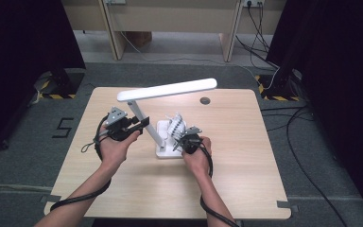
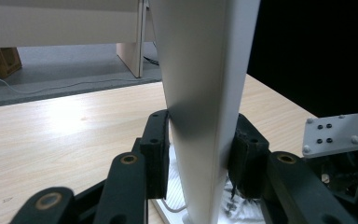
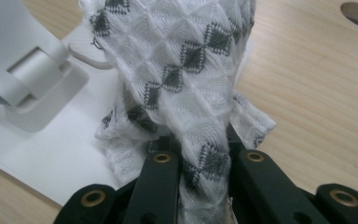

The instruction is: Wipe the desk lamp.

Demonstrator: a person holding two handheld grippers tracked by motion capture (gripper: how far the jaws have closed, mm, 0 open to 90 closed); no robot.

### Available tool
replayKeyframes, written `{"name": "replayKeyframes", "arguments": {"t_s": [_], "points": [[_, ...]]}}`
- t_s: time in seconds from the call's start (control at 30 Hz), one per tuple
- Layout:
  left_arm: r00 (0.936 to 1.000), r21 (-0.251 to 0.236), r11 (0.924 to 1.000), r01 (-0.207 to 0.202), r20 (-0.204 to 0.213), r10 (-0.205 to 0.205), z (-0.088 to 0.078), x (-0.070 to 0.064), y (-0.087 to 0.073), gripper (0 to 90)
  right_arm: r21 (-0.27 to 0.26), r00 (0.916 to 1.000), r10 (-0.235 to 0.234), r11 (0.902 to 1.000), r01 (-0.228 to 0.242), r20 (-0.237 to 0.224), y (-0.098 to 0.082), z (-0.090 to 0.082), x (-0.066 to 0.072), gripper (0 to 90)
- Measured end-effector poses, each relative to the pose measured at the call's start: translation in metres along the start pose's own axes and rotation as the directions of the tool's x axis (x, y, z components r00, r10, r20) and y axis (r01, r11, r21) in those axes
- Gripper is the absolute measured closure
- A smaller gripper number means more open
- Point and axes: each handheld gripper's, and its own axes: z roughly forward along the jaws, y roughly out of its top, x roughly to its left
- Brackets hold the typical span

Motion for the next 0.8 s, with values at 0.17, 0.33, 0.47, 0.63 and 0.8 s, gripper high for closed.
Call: {"name": "replayKeyframes", "arguments": {"t_s": [0.17,0.33,0.47,0.63,0.8], "points": [[1.0,0.001,1.0,-0.001,0.0,0.001,-0.001,0.0,0.0,62.8,0.007,0.9996,0.01,0.9999,-0.011,0.025,-0.003,-0.003,-0.008,82.9],[1.0,-0.001,1.0,0.0,0.001,0.0,-0.002,-0.001,-0.001,62.8,-0.026,0.9996,0.017,0.9995,-0.016,0.025,0.006,-0.01,-0.01,82.9],[1.0,0.001,1.0,0.001,0.003,-0.001,-0.002,-0.001,-0.001,62.9,-0.069,1.0,0.006,0.9976,-0.006,0.003,0.023,-0.012,-0.005,82.9],[1.0,0.0,1.0,0.002,0.003,-0.002,-0.002,-0.001,-0.001,62.9,-0.096,0.9993,-0.019,0.9953,0.016,-0.033,0.045,-0.008,0.007,82.8],[1.0,0.0,1.0,0.004,0.005,-0.004,-0.002,-0.001,-0.001,62.9,-0.107,0.9969,-0.037,0.9939,0.029,-0.069,0.061,0.002,0.017,82.7]]}}
